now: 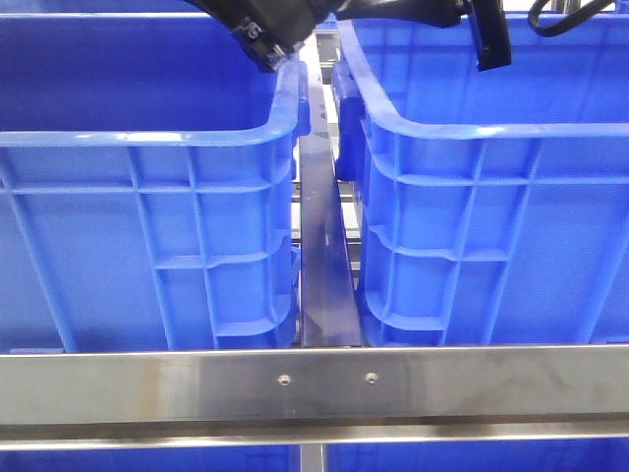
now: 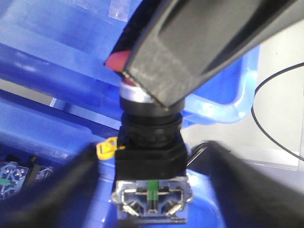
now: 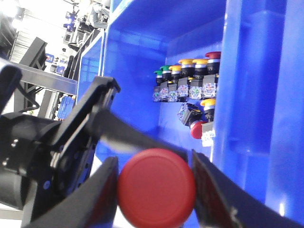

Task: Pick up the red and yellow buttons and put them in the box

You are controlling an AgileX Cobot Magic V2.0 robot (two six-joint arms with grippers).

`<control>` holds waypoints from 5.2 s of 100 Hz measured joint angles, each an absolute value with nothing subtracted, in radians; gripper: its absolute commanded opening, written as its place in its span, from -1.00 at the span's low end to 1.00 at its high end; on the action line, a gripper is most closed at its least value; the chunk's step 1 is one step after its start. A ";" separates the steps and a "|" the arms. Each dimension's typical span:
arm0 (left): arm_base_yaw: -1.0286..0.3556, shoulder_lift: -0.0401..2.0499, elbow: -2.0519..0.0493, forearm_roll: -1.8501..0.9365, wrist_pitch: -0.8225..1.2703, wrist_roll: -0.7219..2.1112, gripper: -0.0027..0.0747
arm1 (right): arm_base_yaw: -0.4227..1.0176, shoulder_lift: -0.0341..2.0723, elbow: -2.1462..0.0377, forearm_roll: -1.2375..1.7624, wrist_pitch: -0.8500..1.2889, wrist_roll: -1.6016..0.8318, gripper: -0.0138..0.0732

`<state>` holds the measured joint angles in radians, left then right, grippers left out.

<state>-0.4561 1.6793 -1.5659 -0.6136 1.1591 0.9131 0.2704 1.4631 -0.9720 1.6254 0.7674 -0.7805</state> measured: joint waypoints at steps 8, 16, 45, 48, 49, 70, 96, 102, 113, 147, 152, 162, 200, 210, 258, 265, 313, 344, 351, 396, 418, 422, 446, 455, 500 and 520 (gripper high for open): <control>-0.456 1.679 -1.566 -0.614 1.159 0.913 0.77 | 0.270 1.463 -0.972 1.625 0.766 -0.781 -0.31; -0.456 1.679 -1.566 -0.614 1.159 0.913 0.77 | 0.263 1.463 -0.972 1.625 0.766 -0.784 -0.31; -0.456 1.679 -1.566 -0.614 1.165 0.913 0.77 | 0.084 1.463 -0.972 1.630 0.877 -0.813 -0.31; -0.456 1.679 -1.566 -0.614 1.165 0.913 0.77 | 0.061 1.463 -0.972 1.632 0.898 -0.824 -0.31; -0.456 1.679 -1.566 -0.614 1.165 0.913 0.77 | 0.055 1.463 -0.972 1.632 0.901 -0.827 -0.31; -0.456 1.679 -1.566 -0.614 1.166 0.913 0.77 | -0.104 1.463 -0.972 1.640 0.921 -0.946 -0.31; -0.456 1.679 -1.566 -0.614 1.168 0.913 0.77 | -0.157 1.463 -0.972 1.648 0.688 -1.236 -0.31; -0.456 1.679 -1.566 -0.614 1.168 0.913 0.77 | -0.147 1.463 -0.972 1.651 0.619 -1.312 -0.31; -0.456 1.679 -1.566 -0.614 1.168 0.913 0.77 | -0.115 1.463 -0.972 1.659 0.498 -1.455 -0.31; -0.456 1.679 -1.566 -0.614 1.168 0.913 0.77 | -0.036 1.577 -1.046 1.676 0.313 -1.654 -0.31; -0.456 1.679 -1.566 -0.614 1.168 0.913 0.77 | -0.033 1.608 -1.071 1.677 0.312 -1.656 -0.31; -0.456 1.679 -1.566 -0.614 1.168 0.913 0.77 | -0.031 1.665 -1.115 1.680 0.312 -1.658 -0.31; -0.456 1.679 -1.566 -0.614 1.166 0.913 0.77 | -0.031 1.833 -1.190 1.684 0.311 -1.660 -0.31; -0.456 1.679 -1.566 -0.614 1.164 0.913 0.77 | -0.031 1.858 -1.203 1.684 0.313 -1.660 -0.31; -0.456 1.679 -1.566 -0.614 1.157 0.913 0.77 | -0.031 1.870 -1.213 1.688 0.322 -1.660 0.58; -0.456 1.679 -1.566 -0.614 1.157 0.913 0.77 | -0.031 1.870 -1.213 1.688 0.331 -1.660 0.58; -0.456 1.679 -1.566 -0.614 1.157 0.913 0.77 | -0.031 1.722 -1.175 1.690 0.339 -1.660 0.50; -0.456 1.679 -1.566 -0.614 1.157 0.913 0.77 | -0.031 1.488 -1.001 1.690 0.340 -1.660 -0.32; -0.456 1.679 -1.566 -0.614 1.157 0.913 0.77 | -0.031 1.424 -0.953 1.690 0.341 -1.660 -0.48; -0.456 1.679 -1.566 -0.614 1.156 0.913 0.77 | -0.031 0.969 -0.646 1.690 0.396 -1.658 -0.84; -0.456 1.679 -1.585 -0.555 1.142 0.836 0.77 | -0.031 0.805 -0.583 1.688 0.402 -1.658 -0.84; -0.456 1.679 -1.603 -0.514 1.134 0.783 0.77 | -0.031 0.789 -0.579 1.688 0.403 -1.658 -0.84; -0.456 1.679 -1.699 -0.194 1.120 0.385 0.77 | -0.031 0.768 -0.575 1.688 0.405 -1.658 -0.84; -0.456 1.679 -1.704 -0.065 1.131 0.232 0.77 | -0.031 0.768 -0.575 1.684 0.405 -1.658 -0.84; -0.429 1.683 -1.695 0.224 1.248 -0.324 0.56 | -0.031 0.768 -0.575 1.684 0.407 -1.656 -0.84; -0.324 1.730 -1.694 0.119 1.248 -0.371 0.34 | -0.031 0.768 -0.575 1.684 0.407 -1.658 -0.84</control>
<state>-0.3237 1.7296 -1.6937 0.1191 1.2482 -0.3708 -0.0311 0.7678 -0.5749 1.6843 0.4070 -1.6575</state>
